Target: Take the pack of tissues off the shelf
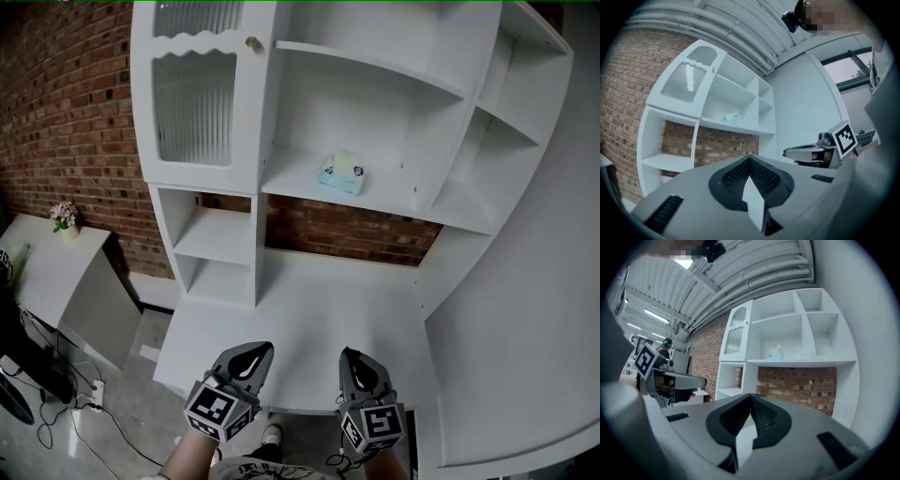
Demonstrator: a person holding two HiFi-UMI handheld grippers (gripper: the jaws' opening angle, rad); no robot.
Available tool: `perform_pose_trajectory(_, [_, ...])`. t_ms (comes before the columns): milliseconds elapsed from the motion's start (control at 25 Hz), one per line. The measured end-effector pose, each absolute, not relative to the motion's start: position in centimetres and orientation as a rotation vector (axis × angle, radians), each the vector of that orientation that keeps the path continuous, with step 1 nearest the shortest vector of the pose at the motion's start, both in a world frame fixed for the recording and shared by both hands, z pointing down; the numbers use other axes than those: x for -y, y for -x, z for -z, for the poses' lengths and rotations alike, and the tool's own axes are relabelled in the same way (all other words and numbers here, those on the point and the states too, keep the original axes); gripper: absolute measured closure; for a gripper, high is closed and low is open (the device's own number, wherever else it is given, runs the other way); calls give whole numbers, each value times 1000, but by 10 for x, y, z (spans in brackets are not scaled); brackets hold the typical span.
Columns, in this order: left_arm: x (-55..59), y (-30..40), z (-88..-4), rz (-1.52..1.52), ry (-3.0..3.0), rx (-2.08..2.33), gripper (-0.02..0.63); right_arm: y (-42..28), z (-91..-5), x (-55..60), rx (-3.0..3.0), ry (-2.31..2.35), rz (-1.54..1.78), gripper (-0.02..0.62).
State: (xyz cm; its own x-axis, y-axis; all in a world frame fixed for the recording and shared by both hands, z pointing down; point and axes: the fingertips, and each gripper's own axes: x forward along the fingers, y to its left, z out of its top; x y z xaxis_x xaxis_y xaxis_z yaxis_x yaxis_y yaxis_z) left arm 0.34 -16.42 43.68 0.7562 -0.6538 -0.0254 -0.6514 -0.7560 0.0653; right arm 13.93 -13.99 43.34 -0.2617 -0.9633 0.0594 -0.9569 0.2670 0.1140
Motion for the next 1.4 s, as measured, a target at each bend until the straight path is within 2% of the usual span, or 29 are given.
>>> perform_pose_trajectory(440, [280,-22,-405,115,-2982,1140,592,-156,-393,267,2466,-1819,193,588])
perform_pose_trajectory(1040, [324,-42,-368,99,-3009,1258,592,-176,-332,350,2488,-1737,325,583])
perform_pose_trajectory(1120, [327,-45,-366,95,-3011,1267,592,-175,-318,360,2485,-1723,355,483])
perform_pose_trajectory(1400, [329,-53,-365,82,-3029,1262,592,-183,-272,399,2426,-1779,426,389])
